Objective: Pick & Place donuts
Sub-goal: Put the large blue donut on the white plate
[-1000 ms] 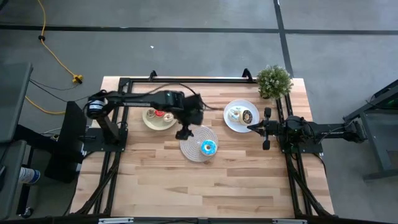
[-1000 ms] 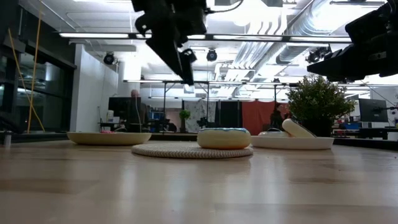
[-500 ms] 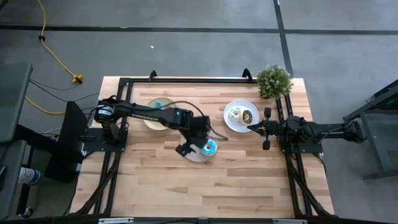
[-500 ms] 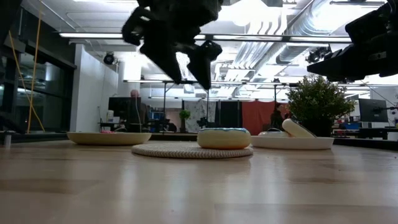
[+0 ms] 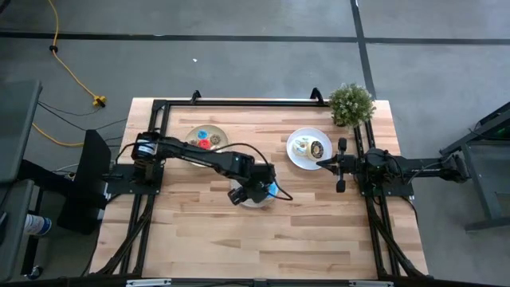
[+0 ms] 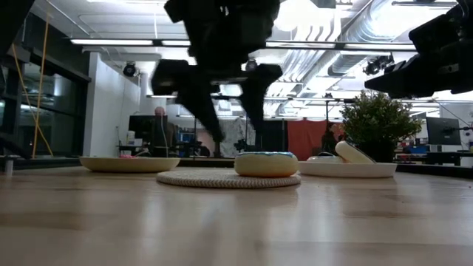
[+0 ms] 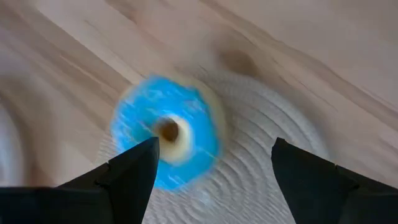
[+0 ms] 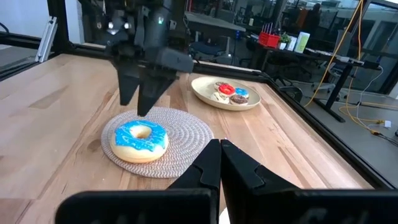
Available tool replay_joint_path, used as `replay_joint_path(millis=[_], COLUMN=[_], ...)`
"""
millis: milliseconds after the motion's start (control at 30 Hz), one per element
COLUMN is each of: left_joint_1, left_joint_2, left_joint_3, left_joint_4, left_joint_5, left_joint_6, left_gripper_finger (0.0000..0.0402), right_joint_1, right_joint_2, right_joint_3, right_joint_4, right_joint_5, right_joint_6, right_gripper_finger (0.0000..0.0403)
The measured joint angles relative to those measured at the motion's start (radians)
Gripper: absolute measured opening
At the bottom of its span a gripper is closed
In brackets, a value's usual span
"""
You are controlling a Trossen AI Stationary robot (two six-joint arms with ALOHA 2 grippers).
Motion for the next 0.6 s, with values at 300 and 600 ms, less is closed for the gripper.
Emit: replay_joint_path(millis=[300,600], left_joint_1=[0.001,0.002], left_joint_2=[0.049,0.066], left_joint_3=[0.003,0.003], left_joint_4=[0.039,0.058], left_joint_5=[0.002,0.016], left_joint_6=[-0.02,-0.025], left_gripper_finger=[0.0298,0.0298], right_joint_1=[0.0,0.0], right_joint_2=[0.006,0.012], right_joint_3=[0.0,0.0], right_joint_4=[0.001,0.002], right_joint_5=[-0.002,0.0], right_joint_6=[0.0,0.0], right_gripper_finger=[0.0,0.0])
